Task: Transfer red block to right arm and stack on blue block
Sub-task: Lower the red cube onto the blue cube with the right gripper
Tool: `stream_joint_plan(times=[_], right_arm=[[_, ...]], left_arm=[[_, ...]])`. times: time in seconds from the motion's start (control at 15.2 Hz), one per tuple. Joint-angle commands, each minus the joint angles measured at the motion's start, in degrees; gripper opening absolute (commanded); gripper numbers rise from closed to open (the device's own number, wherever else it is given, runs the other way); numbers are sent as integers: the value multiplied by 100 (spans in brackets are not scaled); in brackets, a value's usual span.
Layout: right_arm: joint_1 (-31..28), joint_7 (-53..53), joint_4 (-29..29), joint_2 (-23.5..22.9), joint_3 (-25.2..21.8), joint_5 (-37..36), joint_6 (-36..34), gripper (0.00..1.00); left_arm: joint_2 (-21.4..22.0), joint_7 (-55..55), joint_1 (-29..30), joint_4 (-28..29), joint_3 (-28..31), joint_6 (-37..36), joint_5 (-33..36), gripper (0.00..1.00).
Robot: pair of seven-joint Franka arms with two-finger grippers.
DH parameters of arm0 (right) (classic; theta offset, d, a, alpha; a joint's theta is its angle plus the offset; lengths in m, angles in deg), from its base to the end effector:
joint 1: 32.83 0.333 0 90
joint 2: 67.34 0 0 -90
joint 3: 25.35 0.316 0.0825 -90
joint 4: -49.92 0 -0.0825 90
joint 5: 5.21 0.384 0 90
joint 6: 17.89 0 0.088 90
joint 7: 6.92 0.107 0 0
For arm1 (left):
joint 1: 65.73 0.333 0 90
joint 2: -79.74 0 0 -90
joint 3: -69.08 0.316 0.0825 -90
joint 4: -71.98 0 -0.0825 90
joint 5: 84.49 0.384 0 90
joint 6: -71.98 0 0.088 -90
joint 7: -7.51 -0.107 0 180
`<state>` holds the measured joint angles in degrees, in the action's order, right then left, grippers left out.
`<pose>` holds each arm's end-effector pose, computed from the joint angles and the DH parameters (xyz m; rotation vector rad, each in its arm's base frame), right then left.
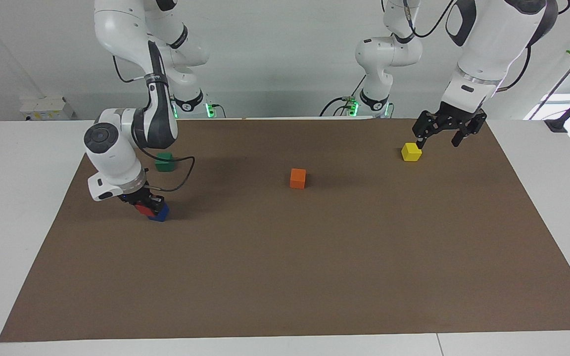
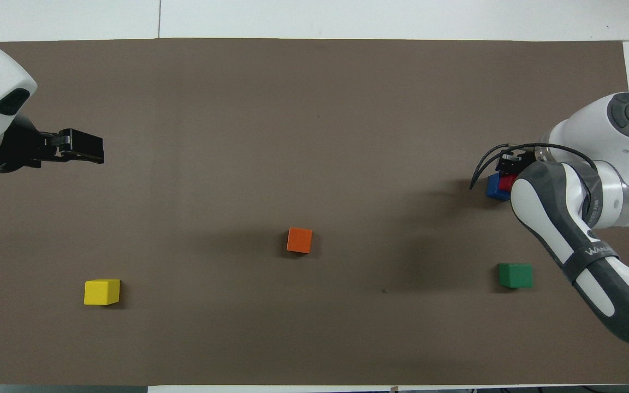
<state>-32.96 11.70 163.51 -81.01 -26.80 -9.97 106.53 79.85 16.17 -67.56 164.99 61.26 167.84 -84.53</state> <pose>0.5928 -0.0191 0.3427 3.0260 -0.4625 -0.0585 0.5550 -0.0945 0.6098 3.1318 -0.0270 0.0798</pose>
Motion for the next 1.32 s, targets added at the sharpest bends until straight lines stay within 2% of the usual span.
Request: stream_joint_plan(times=[0.0,0.26,0.79,0.86,0.92,0.99,1.25], right_arm=[[-93,116,-188,-75,92,45,-173,0],[-84,116,-179,-66,92,63,-173,0],[-84,90,-100,-57,92,151,-85,0],[-84,125,-100,-48,92,186,-85,21],[-84,125,-100,-57,83,316,-85,65],[-84,116,-100,-57,83,353,-77,98],[-84,90,-109,-57,83,353,-76,100]], left_arm=[[-55,-39,6,-55,70,-129,-84,100],[-46,-40,480,-11,-210,-173,-84,100],[-37,4,437,-20,105,-217,-84,100],[-2,-4,437,-2,149,-217,-84,100],[16,-4,437,7,149,-217,-84,100],[16,-4,446,-2,149,-199,-84,100],[25,-4,499,24,149,-208,-75,100]])
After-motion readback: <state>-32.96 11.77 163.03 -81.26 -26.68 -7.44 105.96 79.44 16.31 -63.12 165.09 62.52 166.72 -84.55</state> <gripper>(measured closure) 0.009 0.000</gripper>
